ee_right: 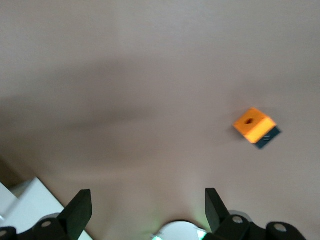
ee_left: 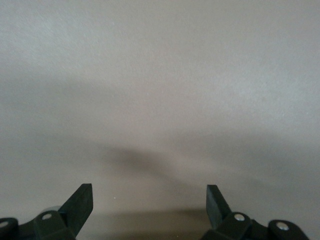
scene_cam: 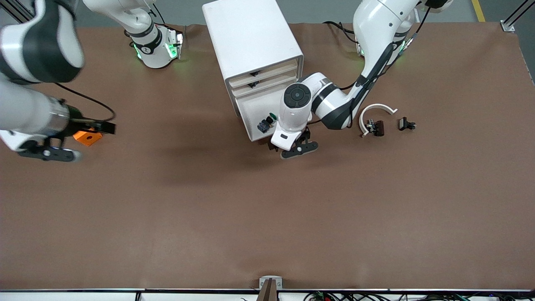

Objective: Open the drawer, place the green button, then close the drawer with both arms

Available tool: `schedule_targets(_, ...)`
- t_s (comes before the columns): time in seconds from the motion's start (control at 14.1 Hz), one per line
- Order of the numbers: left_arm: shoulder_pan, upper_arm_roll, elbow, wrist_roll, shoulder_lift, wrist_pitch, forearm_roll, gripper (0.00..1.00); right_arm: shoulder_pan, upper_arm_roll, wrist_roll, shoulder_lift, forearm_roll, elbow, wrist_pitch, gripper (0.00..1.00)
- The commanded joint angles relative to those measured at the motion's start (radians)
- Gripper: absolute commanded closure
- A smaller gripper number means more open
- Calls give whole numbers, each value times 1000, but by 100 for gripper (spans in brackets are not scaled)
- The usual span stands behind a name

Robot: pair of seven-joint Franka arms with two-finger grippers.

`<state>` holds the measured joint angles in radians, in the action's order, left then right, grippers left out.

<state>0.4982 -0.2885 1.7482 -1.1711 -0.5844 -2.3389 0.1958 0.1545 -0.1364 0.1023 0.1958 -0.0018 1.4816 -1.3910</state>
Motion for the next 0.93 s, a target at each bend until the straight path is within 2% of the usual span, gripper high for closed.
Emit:
schedule_targets(0.0, 14, -5, 37, -10, 3, -39, 27, 0, -108, 23, -177, -35, -20, 17, 18, 0)
schedule_targets(0.14, 25, -5, 62, -10, 8, -42, 27, 0, -153, 23, -208, -27, -18, 17, 17, 0)
schedule_targets(0.36, 40, -8, 83, -12, 12, -46, 27, 0, -159, 23, -216, -27, -18, 19, 10, 0)
schedule_targets(0.64, 39, -66, 85, -100, 2, -43, 25, 0, -159, 23, -213, -32, -17, 8, 4, 0)
schedule_targets(0.78, 39, -77, 85, -131, -6, -37, 24, 0, -142, 29, -197, -32, -26, -42, 13, 0)
schedule_targets(0.85, 39, -101, 83, -165, -21, -33, 24, 0, -136, 28, -194, -29, -36, -93, 64, 0)
